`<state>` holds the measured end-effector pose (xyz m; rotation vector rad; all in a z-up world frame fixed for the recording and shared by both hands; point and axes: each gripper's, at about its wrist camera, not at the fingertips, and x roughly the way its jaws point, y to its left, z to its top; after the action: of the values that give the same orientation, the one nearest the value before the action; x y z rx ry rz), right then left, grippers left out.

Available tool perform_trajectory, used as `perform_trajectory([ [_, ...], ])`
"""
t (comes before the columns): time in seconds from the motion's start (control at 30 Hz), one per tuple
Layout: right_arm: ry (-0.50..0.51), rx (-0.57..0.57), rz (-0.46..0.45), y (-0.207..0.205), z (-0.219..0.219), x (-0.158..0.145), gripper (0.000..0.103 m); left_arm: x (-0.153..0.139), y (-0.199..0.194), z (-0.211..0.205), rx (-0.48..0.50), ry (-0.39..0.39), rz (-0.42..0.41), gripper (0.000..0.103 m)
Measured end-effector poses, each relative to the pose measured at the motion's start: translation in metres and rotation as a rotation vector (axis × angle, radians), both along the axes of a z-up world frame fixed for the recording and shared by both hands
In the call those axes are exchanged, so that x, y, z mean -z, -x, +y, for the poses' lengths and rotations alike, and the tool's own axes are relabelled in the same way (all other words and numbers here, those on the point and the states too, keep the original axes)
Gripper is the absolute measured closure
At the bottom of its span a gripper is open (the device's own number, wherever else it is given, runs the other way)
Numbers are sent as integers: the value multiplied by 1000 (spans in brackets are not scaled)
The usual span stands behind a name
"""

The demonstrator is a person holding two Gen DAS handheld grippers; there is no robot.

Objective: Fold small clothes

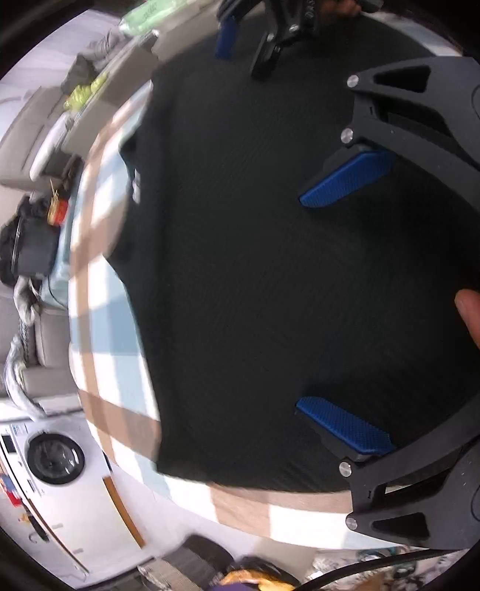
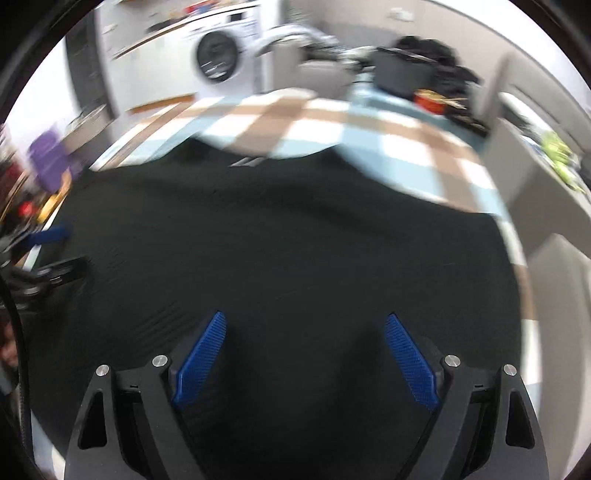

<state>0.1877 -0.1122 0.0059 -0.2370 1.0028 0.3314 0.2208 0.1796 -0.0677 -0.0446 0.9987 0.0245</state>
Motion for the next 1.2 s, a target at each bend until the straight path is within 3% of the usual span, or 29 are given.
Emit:
perform_trajectory([
  [0.1,24,-5,-26,13,-6,3,13,-7,23,12,-16,4,-12,1],
  [0.2,82,102,-44,21,-44,5,12,-10,47,29,-95,-29,-4,1],
  [0.3,61,206,-28,32,-80,3,12,-15,81,40,-142,69,-29,1],
  [0.37,73,220,-37,43,-78,0,13,-19,96,28,-116,75,-43,1],
  [0.5,0,108,-38,65,-39,-6,13,-16,102,-12,-7,92,-41,1],
  [0.57,-31,31,-27,77,-12,-3,13,-8,104,-31,35,47,-7,1],
  [0.67,22,-63,-32,91,13,7,13,-2,118,-33,45,11,-16,1],
  [0.77,56,-51,-51,103,-2,9,13,-3,141,-20,31,5,-22,1],
  [0.87,43,24,-53,109,-47,7,11,-6,168,-5,-35,-42,-3,1],
  [0.93,108,142,-64,111,-77,9,11,-7,186,8,-90,-19,1,1],
  [0.97,143,188,-78,114,-88,9,11,-8,196,15,-124,0,-2,1],
  [1.07,76,242,-61,119,-108,5,11,-10,226,36,-242,84,-10,1],
  [1.2,-1,224,-66,129,-101,-3,11,-16,268,65,-392,239,-48,2],
])
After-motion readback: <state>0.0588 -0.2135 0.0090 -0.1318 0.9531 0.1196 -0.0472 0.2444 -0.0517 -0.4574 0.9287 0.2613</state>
